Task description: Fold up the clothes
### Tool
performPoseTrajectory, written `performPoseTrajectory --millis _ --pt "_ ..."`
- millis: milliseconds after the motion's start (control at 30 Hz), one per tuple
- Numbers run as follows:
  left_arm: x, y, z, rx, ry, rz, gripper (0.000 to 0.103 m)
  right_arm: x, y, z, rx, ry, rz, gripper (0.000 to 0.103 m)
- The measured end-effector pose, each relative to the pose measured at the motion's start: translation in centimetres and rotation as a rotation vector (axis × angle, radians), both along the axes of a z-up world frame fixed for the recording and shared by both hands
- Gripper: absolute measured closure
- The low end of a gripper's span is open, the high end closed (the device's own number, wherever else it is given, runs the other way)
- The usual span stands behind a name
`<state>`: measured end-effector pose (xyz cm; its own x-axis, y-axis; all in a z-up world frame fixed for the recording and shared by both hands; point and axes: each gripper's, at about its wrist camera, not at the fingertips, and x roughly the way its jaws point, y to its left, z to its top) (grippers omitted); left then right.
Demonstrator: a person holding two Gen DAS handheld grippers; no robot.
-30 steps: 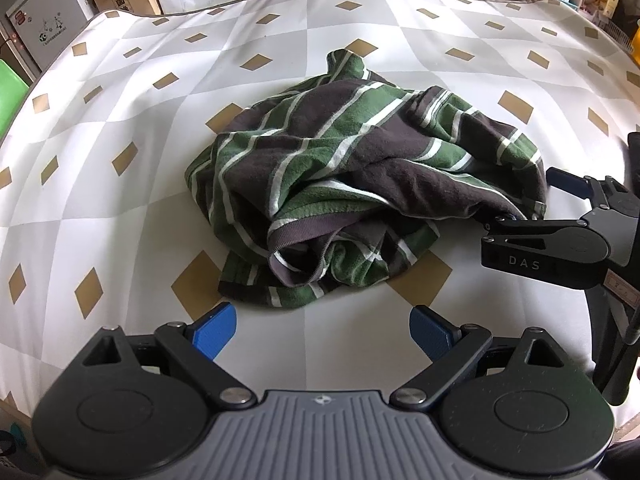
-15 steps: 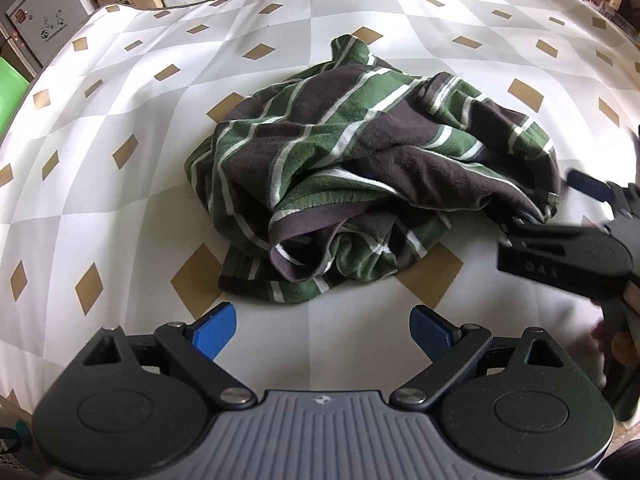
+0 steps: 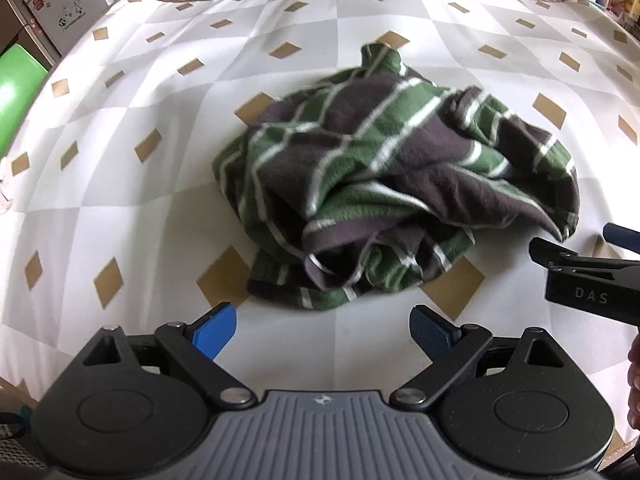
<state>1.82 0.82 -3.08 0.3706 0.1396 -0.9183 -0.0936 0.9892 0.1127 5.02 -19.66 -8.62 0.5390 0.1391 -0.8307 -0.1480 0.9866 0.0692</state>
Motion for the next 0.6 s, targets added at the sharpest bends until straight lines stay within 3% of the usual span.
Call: performPoseTrajectory --millis 133,267,400,500,600 --pt "0.8 0.4 1.6 0.003 -0.002 -0.045 0.009 0.9 -0.2 2.1 0.014 0.022 -0.015 0.006" --pt "2.5 0.6 2.5 0.052 -0.004 -0.096 0.009 2.7 0.4 4.9 -0.015 -0.010 0.068 0.007" --pt "3.9 1.2 2.3 0.051 -0.017 -0.089 0.009 4.3 0.9 7.1 -0.072 -0.041 0.157 0.006" --pt "4.4 1.7 0.8 0.028 0.006 -0.049 0.009 5.1 -0.2 6.6 0.032 -0.036 0.082 0.007" --pt "4.9 2.1 -0.6 -0.020 0.042 -0.011 0.009 6.4 -0.1 4.6 0.082 0.052 0.036 0.009"
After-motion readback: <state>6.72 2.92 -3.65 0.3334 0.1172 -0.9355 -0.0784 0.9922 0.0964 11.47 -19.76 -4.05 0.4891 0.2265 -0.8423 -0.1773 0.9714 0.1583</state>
